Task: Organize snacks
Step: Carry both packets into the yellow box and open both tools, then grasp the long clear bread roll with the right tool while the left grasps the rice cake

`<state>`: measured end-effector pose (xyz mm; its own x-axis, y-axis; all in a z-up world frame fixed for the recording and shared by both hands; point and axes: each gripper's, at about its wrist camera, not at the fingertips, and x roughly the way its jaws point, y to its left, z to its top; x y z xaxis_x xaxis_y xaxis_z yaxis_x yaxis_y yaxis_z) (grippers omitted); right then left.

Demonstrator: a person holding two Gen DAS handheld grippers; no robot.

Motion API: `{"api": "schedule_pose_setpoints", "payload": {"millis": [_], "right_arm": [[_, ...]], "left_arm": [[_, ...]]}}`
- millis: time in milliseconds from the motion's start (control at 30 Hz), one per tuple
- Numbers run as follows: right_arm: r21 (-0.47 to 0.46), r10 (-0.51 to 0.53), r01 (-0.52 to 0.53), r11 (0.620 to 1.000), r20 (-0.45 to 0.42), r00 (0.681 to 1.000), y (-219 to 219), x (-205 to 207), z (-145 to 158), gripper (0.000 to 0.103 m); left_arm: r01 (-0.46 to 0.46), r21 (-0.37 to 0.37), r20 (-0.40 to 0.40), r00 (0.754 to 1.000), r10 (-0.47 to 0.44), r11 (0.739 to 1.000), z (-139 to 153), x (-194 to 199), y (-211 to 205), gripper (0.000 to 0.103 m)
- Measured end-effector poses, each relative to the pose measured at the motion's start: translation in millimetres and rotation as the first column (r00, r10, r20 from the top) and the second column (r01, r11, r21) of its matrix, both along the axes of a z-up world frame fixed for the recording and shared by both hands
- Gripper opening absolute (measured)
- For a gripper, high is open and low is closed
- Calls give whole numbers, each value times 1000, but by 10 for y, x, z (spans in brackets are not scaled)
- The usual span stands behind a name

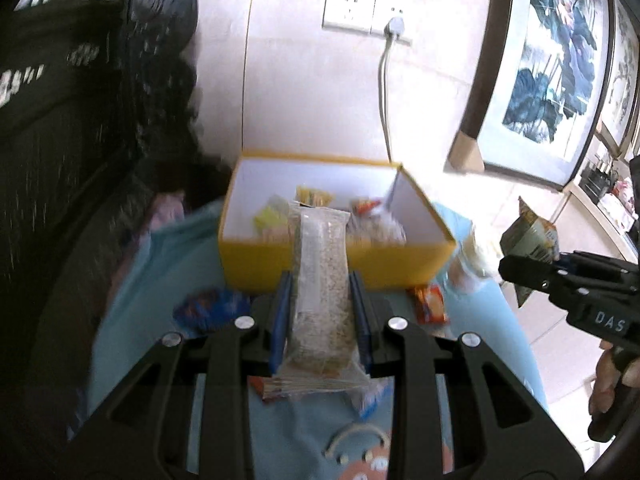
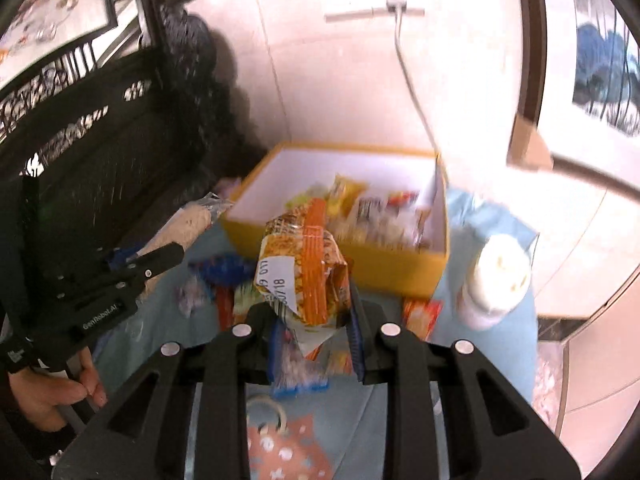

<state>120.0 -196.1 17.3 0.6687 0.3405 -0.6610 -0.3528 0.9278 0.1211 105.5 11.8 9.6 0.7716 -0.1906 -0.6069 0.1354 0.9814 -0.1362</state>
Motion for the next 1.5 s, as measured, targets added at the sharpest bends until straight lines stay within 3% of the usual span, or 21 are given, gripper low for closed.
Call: {"api": "schedule_pose_setpoints", "payload": {"millis": [267,467,500,533,567,600,800,967,1033,1100,1200,1367,1400,1500], "right_arm": [[-5,-25,25,1000,62,998,-7,531,419,27],[2,-39,39,999,42,998,-27,1079,463,27],[5,-30,30,1000,28,999,-28,1150,458,29],[-13,-39,38,999,-7,999,-7,1318,418,38],[-28,-57,57,998,-19,998,-17,1371,384,48],[-57,-103,101,993,-33,994,-29,1465,349,63],[-29,-115,114,993,-48,992,-193,1409,165,63],[-17,-91,89,996,-124,988,-273,1010,-308,63],[-56,-67,58,997,-173,983,-241,796,-628,63],[-105,-53,30,994,-224,973,-226,621,-970,63],[-189,-49,-3,982,-271,961,-252,370,-1446,63],[-259,-30,-49,965,-292,956,-276,213,-1812,63],[-270,-26,-55,961,-288,957,-271,209,-1832,63],[-294,12,-93,951,-266,964,-227,209,-1852,63]], "left_arm": [[-3,8,69,998,2,1000,428,576,-66,28],[-1,31,82,997,-2,1000,536,1117,-126,30],[-3,24,78,997,1,1000,528,1208,-126,36],[-14,9,63,998,13,1000,522,1342,-103,75],[-50,6,58,997,50,999,523,1451,-62,101],[-66,2,59,996,66,998,523,1506,-31,101],[-107,69,43,994,104,992,353,1464,107,101],[-175,3,-7,985,175,985,-90,1042,342,101],[-186,-29,-66,981,184,982,-418,804,429,101],[-171,-22,-153,974,165,985,-795,587,443,101],[-101,20,-223,969,103,995,-1189,318,344,101],[11,117,-267,964,21,993,-1484,134,38,101],[17,130,-275,961,20,991,-1527,141,1,100],[23,146,-301,953,22,989,-1655,174,-52,76]]}}
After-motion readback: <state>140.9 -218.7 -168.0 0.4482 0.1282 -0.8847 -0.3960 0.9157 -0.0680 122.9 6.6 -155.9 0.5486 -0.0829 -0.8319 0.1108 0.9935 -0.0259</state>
